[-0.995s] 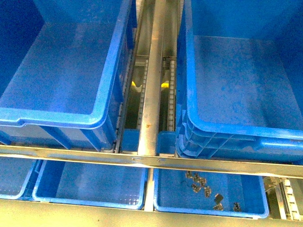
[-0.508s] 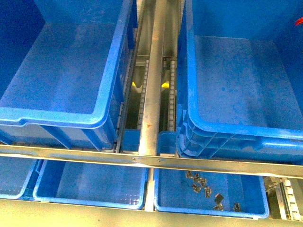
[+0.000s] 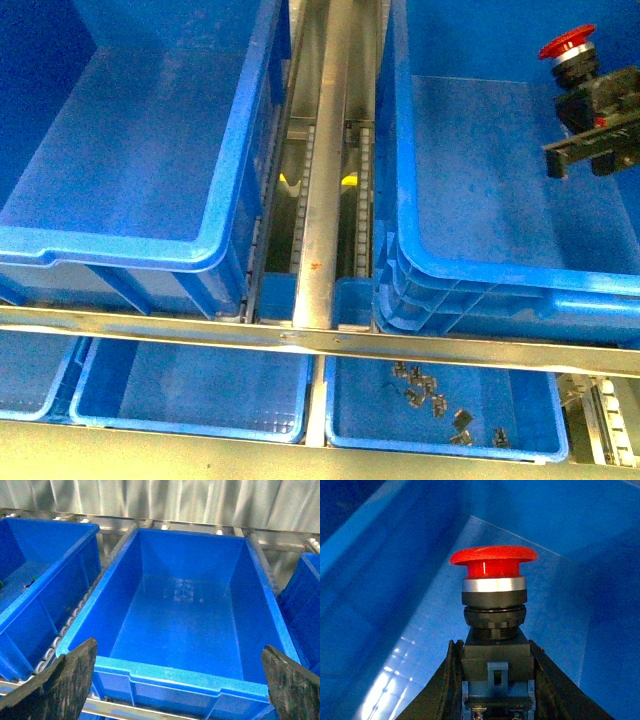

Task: Pick red and yellow buttons and place in box

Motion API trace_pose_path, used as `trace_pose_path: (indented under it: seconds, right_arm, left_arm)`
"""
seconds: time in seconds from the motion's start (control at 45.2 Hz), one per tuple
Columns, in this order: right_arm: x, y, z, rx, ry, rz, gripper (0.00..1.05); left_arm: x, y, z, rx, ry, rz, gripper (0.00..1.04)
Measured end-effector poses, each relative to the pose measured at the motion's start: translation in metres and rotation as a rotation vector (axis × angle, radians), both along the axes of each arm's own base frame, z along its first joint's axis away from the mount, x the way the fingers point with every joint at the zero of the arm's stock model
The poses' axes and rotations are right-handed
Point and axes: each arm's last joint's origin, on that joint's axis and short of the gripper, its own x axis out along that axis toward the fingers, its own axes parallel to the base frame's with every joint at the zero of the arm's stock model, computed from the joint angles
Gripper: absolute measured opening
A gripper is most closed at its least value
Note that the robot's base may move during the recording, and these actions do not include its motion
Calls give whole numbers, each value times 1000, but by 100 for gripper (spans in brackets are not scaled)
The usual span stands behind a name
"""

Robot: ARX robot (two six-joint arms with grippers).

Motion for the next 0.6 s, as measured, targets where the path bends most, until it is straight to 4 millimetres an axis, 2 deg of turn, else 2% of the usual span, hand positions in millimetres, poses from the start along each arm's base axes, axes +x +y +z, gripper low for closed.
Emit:
trace_pose_path:
  seconds: [0.133,0.287,0.42,0.597]
  right_arm:
    - [53,5,-14,-11,57,-23,26]
    - [105,8,-32,-36,101,-63,26]
    - [129,6,-43,-50,130,-91,26]
    - [150,3,-56,-73,165,-129,26]
  left_arm:
    - [0,0,0,0,0,0,97]
    - [0,0,0,0,0,0,97]
    - [0,0,0,0,0,0,97]
    - [0,0,0,0,0,0,97]
